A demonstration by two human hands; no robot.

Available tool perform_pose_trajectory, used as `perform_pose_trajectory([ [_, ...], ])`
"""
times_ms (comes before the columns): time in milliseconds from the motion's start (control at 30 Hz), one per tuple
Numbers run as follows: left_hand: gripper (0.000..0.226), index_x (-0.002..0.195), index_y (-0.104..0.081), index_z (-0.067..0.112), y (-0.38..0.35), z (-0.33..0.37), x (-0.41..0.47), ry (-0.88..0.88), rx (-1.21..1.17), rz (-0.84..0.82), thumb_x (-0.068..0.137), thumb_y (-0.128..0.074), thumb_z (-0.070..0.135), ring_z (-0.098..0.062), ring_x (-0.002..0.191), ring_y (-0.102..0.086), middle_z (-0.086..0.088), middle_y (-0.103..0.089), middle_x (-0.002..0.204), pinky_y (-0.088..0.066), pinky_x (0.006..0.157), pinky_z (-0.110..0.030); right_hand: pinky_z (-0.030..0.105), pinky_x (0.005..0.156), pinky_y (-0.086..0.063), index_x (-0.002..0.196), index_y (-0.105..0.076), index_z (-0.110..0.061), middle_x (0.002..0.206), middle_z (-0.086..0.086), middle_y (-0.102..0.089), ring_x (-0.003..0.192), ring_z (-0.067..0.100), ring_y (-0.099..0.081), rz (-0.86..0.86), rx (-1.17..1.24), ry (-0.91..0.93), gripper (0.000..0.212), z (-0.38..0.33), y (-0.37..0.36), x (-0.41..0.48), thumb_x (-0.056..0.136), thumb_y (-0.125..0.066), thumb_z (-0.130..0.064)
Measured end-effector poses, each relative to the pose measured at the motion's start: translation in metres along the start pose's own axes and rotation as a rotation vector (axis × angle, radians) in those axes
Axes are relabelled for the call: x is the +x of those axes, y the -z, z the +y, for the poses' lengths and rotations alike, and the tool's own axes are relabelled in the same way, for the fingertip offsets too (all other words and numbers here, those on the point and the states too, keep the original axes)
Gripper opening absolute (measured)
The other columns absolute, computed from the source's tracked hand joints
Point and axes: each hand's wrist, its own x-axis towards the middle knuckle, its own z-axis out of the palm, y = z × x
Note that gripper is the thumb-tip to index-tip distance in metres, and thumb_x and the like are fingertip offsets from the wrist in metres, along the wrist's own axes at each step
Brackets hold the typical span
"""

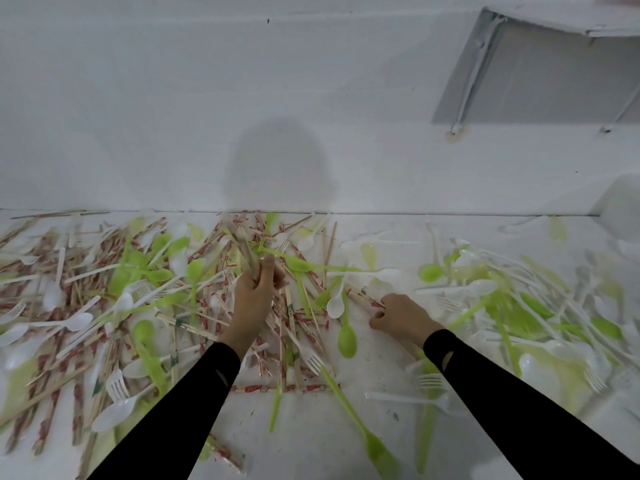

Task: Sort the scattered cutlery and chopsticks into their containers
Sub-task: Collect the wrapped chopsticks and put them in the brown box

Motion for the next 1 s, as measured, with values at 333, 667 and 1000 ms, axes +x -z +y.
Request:
perform_pose_trajectory([
  [333,0.049,0.073,-0.057,0.011,0.005,-0.012,-0.003,0.120,-0.017,0.076,0.102,-0.037,0.045,-0.017,0.048,-0.045,-0.001,-0.047,0.055,-0.043,0.056,-0.036,0.029,0.056,-0.034,0.074,-0.042,-0.017,0.082,0.002,-0.052,0.073,0.020,-0.051,-0.027,-0.051,0.016,0.030,0.000,0.043,-0.004,0.091,-0.056,-0.038],
  [667,0.039,0.070,-0.043,0.017,0.024,-0.016,0.011,0.183,0.707,-0.207,0.095,-0.059,0.043,-0.016,0.053,-0.040,0.000,-0.041,0.061,-0.032,0.050,-0.023,0.036,0.076,-0.051,0.095,-0.060,-0.015,0.095,0.006,-0.064,0.088,0.026,-0.061,0.047,0.085,0.218,0.030,-0.051,0.037,0.014,0.102,-0.039,-0.035],
  [1000,0.048,0.064,-0.044,0.014,0.008,-0.033,-0.003,0.282,0.917,-0.314,0.085,-0.069,0.050,-0.016,0.044,-0.042,-0.001,-0.045,0.054,-0.034,0.046,-0.027,0.034,0.074,-0.042,0.108,-0.054,-0.027,0.102,0.002,-0.062,0.100,0.029,-0.060,-0.034,-0.044,0.231,0.022,-0.069,-0.010,0.035,0.099,-0.036,-0.035],
])
